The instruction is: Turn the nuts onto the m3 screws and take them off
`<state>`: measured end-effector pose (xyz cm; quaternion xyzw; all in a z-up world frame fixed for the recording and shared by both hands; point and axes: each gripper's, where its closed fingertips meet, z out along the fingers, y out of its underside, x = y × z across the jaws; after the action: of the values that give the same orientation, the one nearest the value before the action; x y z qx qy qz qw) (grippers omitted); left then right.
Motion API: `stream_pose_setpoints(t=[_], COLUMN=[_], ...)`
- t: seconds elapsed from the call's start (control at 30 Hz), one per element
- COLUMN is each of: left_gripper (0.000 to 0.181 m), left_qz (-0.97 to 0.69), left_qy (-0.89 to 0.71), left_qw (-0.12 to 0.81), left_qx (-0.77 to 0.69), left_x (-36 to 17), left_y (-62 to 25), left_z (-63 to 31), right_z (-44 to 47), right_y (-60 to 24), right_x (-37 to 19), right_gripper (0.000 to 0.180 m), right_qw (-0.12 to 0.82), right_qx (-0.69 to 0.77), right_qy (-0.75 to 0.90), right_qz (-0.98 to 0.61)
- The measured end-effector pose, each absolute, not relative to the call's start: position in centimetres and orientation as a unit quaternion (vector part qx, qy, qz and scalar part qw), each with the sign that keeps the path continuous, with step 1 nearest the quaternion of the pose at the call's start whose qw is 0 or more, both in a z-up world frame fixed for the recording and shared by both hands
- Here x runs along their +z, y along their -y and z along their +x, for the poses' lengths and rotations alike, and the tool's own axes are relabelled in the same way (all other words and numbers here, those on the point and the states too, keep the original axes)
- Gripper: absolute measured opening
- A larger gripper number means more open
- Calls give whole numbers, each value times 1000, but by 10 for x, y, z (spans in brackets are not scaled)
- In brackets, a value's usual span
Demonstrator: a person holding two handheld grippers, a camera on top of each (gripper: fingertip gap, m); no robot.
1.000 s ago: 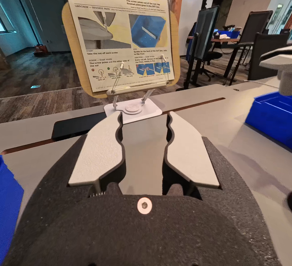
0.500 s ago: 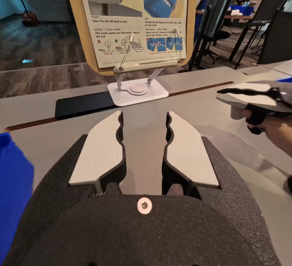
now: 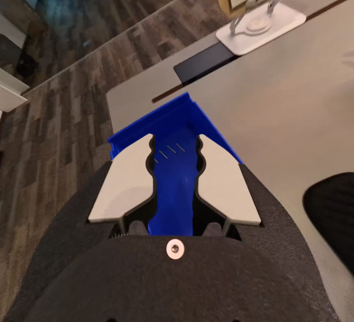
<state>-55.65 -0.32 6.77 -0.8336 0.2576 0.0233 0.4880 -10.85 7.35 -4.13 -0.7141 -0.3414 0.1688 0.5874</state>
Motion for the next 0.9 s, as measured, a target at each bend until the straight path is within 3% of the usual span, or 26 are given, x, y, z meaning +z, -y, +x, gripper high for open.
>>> stream_pose_setpoints(t=[0.43,0.73,0.9], left_gripper=[30,24,25], left_qz=[-919,-956,-941], left_qy=[-159,-55,22], left_qw=[342,222,149], left_qx=[-113,-185,-303], left_x=[-48,-89,-87], left_y=[-42,-63,-69], left_z=[-567,-564,-548], right_z=[-97,-94,-95], right_y=[-74,-75,-73], right_x=[-43,-53,-58], right_gripper=[16,18,19], right_qw=[596,581,573], right_qx=[170,175,160], right_qy=[340,342,360], right_qz=[-707,-717,-718])
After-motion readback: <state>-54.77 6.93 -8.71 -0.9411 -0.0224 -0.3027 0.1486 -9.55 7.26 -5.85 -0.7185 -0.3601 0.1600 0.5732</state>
